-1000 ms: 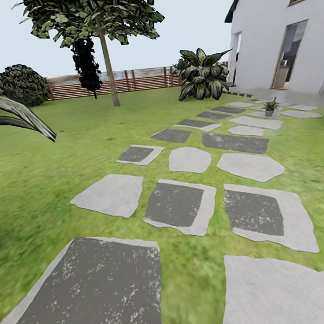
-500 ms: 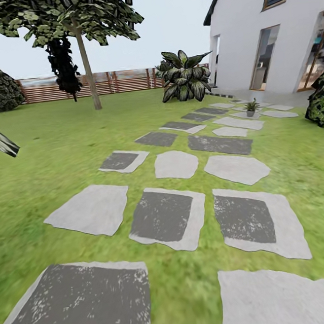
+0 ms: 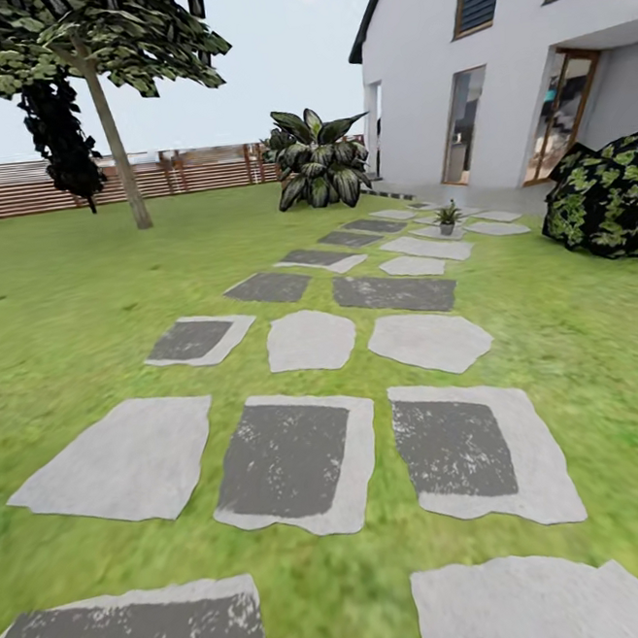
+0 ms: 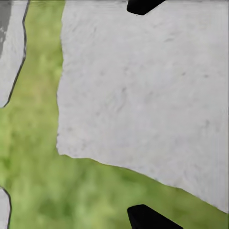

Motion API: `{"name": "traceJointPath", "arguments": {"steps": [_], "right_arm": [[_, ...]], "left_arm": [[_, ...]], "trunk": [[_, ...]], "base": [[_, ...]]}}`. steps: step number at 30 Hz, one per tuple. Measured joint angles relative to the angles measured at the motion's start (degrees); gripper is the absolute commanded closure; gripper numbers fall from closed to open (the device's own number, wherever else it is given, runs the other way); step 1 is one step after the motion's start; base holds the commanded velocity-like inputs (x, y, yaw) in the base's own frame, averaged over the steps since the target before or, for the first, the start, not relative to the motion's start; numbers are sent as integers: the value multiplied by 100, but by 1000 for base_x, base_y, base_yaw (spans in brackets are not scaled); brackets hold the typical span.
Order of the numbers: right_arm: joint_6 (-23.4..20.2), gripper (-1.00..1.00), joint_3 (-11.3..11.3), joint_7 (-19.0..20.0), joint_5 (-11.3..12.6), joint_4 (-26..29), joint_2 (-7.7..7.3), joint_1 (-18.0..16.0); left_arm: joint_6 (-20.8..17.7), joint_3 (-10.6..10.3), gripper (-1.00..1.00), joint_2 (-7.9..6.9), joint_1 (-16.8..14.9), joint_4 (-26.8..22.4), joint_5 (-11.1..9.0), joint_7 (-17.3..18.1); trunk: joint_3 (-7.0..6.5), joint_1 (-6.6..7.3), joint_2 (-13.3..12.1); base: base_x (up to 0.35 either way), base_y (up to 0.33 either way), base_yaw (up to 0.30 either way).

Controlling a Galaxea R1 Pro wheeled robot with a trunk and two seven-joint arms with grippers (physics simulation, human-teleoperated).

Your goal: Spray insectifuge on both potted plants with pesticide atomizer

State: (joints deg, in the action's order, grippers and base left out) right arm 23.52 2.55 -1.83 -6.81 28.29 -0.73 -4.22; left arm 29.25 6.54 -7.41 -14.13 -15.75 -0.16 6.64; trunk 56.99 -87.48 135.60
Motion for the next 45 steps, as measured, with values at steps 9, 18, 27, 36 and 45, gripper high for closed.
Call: {"name": "traceJointPath", "arguments": {"steps": [9, 18, 27, 36, 45], "right_arm": [[-1, -100, -1, 0, -5, -8, 0, 0], [6, -100, -5, -2, -5, -12, -15, -1], [3, -100, -8, 0, -5, -22, -17, -1], [-3, -100, -1, 0, -5, -24, -17, -2], [0, -100, -1, 0, -5, -30, -17, -3]], "left_arm": [[0, 1, -100, -6, 1, -3, 0, -1], [0, -8, -100, 0, 1, -3, 0, -1], [-1, -8, -100, 0, 2, -2, 18, 1], [-1, -8, -100, 0, 2, -3, 26, 1], [0, -8, -100, 0, 2, -3, 14, 0]], "trunk": [[0, 0, 0], [0, 0, 0], [0, 0, 0], [0, 0, 0], [0, 0, 0]], "base": [[338, 0, -122], [338, 0, -3], [339, 0, 0], [339, 0, 0], [338, 0, 0]]}}
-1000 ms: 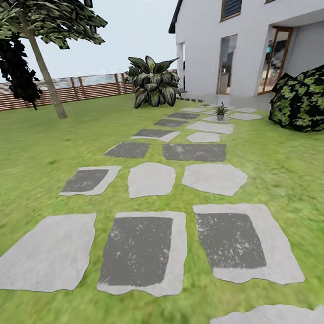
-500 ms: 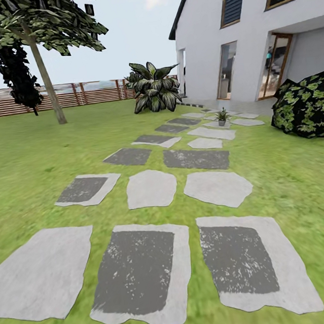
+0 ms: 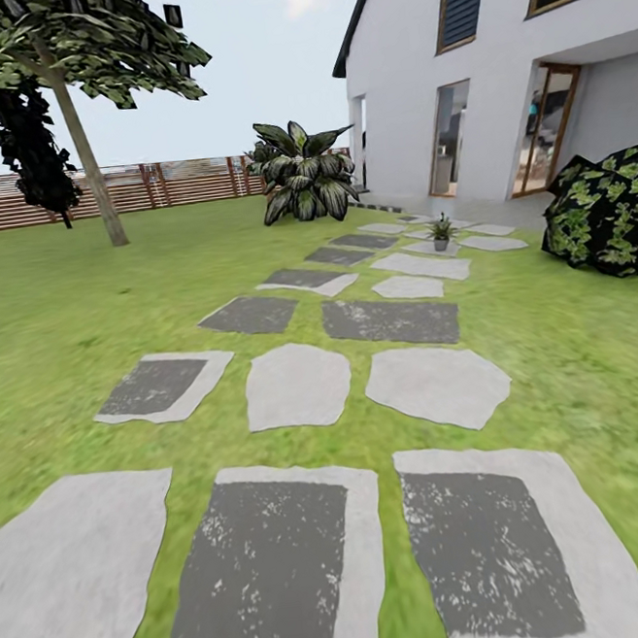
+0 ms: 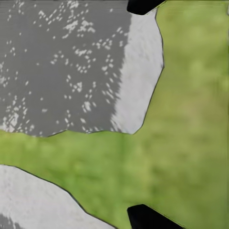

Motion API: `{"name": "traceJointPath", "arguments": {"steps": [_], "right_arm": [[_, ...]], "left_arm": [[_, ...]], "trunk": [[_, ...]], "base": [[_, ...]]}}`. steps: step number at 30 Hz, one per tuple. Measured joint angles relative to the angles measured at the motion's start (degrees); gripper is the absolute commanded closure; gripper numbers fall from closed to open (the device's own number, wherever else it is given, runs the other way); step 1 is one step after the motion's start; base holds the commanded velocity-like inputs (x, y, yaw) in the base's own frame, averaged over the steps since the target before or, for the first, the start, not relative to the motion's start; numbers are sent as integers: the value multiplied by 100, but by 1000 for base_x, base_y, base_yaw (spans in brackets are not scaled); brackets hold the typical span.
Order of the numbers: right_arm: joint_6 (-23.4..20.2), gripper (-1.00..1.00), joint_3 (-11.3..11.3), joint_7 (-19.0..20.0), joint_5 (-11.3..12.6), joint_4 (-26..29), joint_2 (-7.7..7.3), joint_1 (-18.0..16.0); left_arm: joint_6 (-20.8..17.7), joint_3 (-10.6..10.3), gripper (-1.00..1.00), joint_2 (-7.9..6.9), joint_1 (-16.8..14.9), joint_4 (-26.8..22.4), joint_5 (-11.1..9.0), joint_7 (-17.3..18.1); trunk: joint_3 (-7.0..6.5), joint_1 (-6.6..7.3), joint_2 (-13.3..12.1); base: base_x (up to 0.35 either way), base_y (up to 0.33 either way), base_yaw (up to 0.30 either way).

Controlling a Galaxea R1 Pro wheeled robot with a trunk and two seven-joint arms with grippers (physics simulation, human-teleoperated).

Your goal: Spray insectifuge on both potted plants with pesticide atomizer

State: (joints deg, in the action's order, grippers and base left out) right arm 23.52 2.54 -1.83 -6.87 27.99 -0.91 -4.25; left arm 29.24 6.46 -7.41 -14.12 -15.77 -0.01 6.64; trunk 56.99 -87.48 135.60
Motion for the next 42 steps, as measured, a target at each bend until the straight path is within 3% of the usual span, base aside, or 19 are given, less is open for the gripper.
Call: {"name": "traceJointPath", "arguments": {"steps": [42], "right_arm": [[0, -100, -7, 3, 0, 1, 1, 2]], "left_arm": [[0, 0, -100, 0, 0, 3, -7, 0]], "trunk": [[0, 0, 0]], "base": [[338, 0, 0]]}}
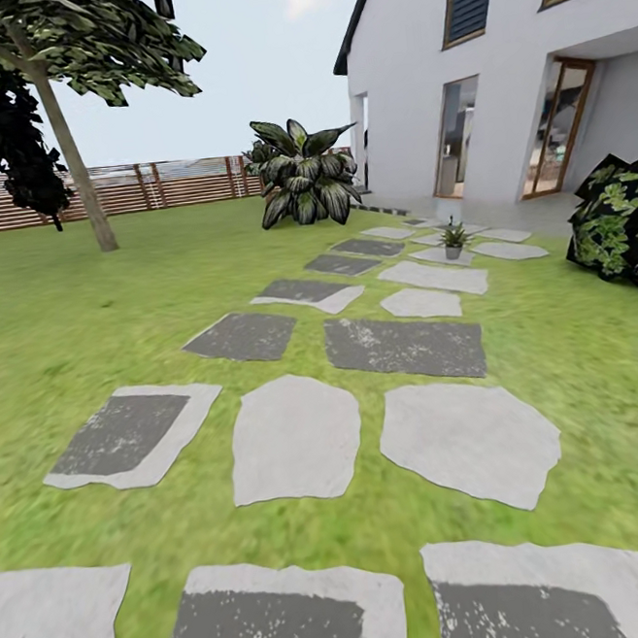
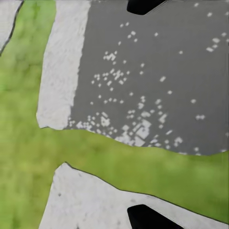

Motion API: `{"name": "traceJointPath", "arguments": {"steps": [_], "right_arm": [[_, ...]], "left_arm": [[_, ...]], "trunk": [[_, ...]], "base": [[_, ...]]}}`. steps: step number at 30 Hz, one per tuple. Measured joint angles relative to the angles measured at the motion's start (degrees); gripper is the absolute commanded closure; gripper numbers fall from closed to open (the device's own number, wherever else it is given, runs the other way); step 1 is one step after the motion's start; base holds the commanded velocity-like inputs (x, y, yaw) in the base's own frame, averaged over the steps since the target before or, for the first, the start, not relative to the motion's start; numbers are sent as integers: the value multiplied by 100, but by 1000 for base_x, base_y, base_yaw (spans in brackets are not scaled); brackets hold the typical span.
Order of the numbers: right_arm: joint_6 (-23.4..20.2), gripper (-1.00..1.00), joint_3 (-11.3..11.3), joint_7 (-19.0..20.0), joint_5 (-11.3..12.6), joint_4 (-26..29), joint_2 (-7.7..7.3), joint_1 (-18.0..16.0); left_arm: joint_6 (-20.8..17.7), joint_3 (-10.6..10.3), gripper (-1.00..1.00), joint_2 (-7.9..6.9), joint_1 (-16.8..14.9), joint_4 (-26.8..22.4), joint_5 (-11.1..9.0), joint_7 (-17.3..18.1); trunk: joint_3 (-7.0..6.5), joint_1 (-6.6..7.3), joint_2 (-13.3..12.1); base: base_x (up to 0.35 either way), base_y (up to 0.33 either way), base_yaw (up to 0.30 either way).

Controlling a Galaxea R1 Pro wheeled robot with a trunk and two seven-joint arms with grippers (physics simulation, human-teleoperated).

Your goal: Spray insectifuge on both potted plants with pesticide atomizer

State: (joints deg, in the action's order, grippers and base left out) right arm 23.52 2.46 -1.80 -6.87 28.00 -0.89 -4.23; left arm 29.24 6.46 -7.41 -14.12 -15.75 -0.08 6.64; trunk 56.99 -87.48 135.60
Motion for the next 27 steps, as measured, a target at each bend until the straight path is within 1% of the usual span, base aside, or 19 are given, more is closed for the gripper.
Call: {"name": "traceJointPath", "arguments": {"steps": [19, 27], "right_arm": [[6, -100, -3, -3, -1, -2, -1, -2], [6, -100, 0, -3, 0, -2, 1, -3]], "left_arm": [[-1, 0, -100, 0, 0, 3, 36, 2], [0, -5, -100, 0, 0, 2, 4, 0]], "trunk": [[0, 0, 0], [0, 0, 0]], "base": [[339, 0, 0], [339, 0, 0]]}}
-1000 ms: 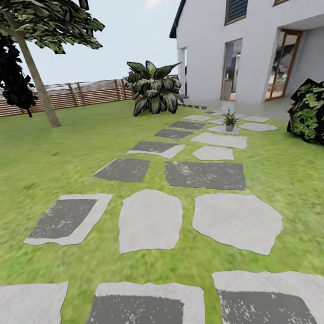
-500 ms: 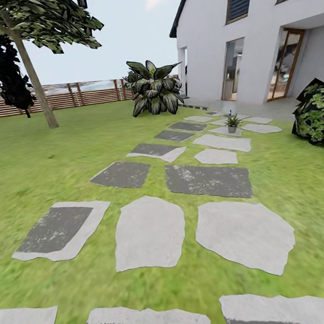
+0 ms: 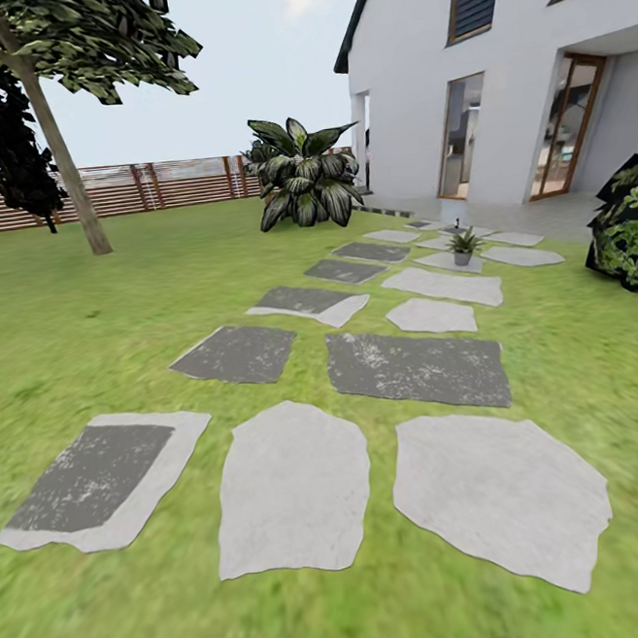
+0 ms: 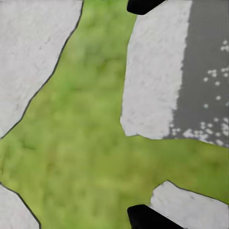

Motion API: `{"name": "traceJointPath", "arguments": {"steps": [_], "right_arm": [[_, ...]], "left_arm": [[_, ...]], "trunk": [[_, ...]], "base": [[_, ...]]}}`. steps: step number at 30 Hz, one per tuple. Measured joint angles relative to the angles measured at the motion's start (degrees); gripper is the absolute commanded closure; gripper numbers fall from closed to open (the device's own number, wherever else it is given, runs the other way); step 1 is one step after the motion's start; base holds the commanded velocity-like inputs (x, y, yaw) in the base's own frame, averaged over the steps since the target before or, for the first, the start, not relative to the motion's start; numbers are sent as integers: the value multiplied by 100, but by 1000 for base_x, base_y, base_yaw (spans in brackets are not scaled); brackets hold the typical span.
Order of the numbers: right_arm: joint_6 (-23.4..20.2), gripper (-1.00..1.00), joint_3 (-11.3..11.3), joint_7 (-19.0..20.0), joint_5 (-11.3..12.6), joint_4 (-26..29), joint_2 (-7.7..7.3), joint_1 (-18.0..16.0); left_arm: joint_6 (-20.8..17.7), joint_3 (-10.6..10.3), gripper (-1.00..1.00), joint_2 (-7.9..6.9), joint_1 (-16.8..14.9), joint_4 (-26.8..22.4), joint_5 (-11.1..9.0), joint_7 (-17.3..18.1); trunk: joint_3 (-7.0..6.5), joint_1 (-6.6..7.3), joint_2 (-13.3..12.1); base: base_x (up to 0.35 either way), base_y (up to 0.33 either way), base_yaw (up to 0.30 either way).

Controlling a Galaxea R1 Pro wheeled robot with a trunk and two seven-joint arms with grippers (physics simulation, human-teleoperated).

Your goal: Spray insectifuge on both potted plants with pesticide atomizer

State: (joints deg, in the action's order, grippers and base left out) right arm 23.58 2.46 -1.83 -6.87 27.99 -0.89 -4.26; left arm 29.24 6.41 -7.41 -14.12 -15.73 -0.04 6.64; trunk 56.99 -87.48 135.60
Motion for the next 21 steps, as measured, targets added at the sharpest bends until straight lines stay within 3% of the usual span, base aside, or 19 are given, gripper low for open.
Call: {"name": "traceJointPath", "arguments": {"steps": [21], "right_arm": [[0, -100, -2, -3, 0, -8, 6, 5]], "left_arm": [[0, -2, -100, 0, 0, 4, -10, 0]], "trunk": [[0, 0, 0]], "base": [[338, 0, 0]]}}
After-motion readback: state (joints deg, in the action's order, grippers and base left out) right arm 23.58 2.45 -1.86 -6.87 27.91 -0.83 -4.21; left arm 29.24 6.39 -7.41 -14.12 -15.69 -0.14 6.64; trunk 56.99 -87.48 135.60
